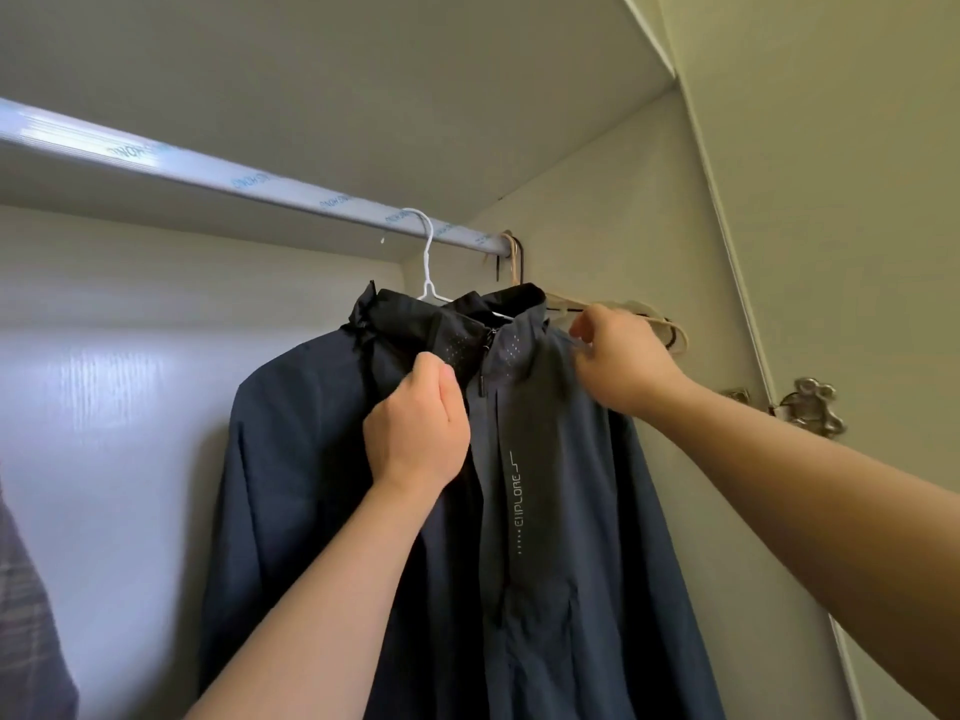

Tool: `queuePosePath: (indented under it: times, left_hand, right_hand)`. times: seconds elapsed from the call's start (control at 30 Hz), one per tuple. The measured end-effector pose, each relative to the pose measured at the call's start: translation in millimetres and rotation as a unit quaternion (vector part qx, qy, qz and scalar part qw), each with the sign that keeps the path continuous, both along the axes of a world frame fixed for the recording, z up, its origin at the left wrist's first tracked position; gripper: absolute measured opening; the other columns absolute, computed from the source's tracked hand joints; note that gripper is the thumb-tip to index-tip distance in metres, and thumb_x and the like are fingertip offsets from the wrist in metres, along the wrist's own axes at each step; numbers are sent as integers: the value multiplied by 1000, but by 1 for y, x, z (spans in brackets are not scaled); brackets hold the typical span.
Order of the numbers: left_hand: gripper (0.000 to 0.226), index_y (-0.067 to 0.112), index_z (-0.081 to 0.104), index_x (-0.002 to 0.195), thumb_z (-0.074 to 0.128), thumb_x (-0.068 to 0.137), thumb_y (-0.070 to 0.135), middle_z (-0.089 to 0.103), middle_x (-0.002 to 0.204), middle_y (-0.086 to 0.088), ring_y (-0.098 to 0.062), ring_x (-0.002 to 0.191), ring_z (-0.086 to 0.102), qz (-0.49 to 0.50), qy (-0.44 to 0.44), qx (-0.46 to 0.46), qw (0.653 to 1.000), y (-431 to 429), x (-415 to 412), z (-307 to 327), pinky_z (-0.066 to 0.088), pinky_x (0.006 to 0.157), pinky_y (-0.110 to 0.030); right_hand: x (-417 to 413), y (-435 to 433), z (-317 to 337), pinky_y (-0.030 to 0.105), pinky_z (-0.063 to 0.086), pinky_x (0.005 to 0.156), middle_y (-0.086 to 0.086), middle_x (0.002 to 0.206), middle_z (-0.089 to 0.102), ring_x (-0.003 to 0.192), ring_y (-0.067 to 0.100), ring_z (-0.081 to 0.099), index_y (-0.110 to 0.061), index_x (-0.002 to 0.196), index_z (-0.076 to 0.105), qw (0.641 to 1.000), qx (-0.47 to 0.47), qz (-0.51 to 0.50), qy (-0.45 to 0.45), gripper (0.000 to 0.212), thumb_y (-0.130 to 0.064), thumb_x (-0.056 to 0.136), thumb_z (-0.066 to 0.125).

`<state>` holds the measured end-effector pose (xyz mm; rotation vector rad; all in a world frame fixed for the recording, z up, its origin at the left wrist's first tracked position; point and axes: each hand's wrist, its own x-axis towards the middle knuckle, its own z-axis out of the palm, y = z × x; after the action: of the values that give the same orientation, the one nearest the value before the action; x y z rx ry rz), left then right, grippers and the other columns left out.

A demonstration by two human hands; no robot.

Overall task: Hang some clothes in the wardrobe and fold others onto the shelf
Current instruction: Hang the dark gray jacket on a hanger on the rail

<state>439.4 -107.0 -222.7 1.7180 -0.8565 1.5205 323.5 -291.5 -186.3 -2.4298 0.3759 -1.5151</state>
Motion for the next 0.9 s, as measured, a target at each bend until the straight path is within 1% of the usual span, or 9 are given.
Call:
queuePosePath:
  times: [0.1, 0.17, 0.27, 0.37, 0.47, 0.57, 0.67, 0.73, 0.9]
  left_hand:
    - [19, 14, 51, 86, 39, 100, 16, 53, 80, 0, -22, 66, 44, 5, -29, -32, 999, 20, 16, 10, 32, 61, -32]
    - [16, 14, 57, 90, 42, 96, 16, 57, 92, -5, -27, 81, 49, 57, -46, -48, 996, 36, 30, 16, 35, 70, -37]
    - [19, 16, 61, 105, 53, 89, 11, 57, 116, -7, -32, 109, 47, 146, -7, -102, 984, 62, 51, 20, 36, 87, -46]
    - [30, 16, 57, 122, 51, 93, 14, 53, 134, -6, -32, 125, 43, 140, 87, -148, 975, 88, 68, 24, 34, 99, -47]
    - [34, 17, 50, 134, 38, 102, 21, 58, 129, -7, -31, 114, 53, 15, 213, -178, 961, 108, 76, 30, 43, 93, -43]
    - [37, 20, 48, 138, 38, 102, 21, 53, 130, -4, -26, 107, 56, 0, 247, -163, 955, 124, 79, 32, 46, 94, -42]
    - [42, 20, 45, 144, 40, 102, 22, 50, 139, -5, -26, 121, 53, -9, 286, -122, 950, 136, 88, 35, 43, 103, -42]
    - [41, 21, 46, 145, 39, 104, 23, 53, 141, -4, -25, 125, 52, -40, 311, -111, 943, 138, 94, 35, 41, 101, -35]
    - [26, 23, 62, 118, 43, 102, 18, 66, 115, -3, -24, 99, 60, -87, 302, -184, 931, 137, 99, 36, 43, 79, -29]
  right_hand:
    - [9, -1, -1, 44, 45, 102, 14, 133, 53, 125, 32, 47, -14, 134, 51, 1000, 5, 1, -10, 39, -19, 96, 53]
    - [13, -5, -2, 47, 40, 108, 14, 141, 50, 132, 33, 41, -15, 143, 45, 1000, 9, -14, -10, 44, -23, 99, 50]
    - [19, -12, -1, 49, 42, 106, 16, 140, 52, 130, 37, 44, -16, 146, 41, 999, -8, -37, 28, 45, -27, 102, 42]
    - [29, -18, 1, 46, 46, 97, 19, 126, 55, 116, 40, 52, -14, 136, 51, 999, 9, -27, 33, 37, -28, 104, 37]
    - [39, -22, 0, 40, 44, 88, 21, 114, 59, 105, 40, 55, -11, 115, 62, 998, 62, 26, -13, 30, -26, 105, 38]
    - [43, -24, -4, 36, 42, 79, 19, 108, 66, 100, 38, 59, -12, 105, 66, 990, 101, 77, -57, 23, -23, 103, 45]
    - [35, -21, -13, 36, 42, 87, 15, 114, 61, 105, 33, 56, -13, 115, 61, 985, 116, 100, -75, 20, -23, 102, 50]
    - [29, -19, -20, 36, 40, 94, 14, 118, 57, 109, 31, 53, -13, 121, 56, 987, 92, 108, -81, 23, -18, 99, 55]
    - [22, -23, -27, 32, 42, 91, 14, 116, 64, 108, 31, 58, -12, 120, 60, 984, 96, 105, -111, 26, -8, 95, 60]
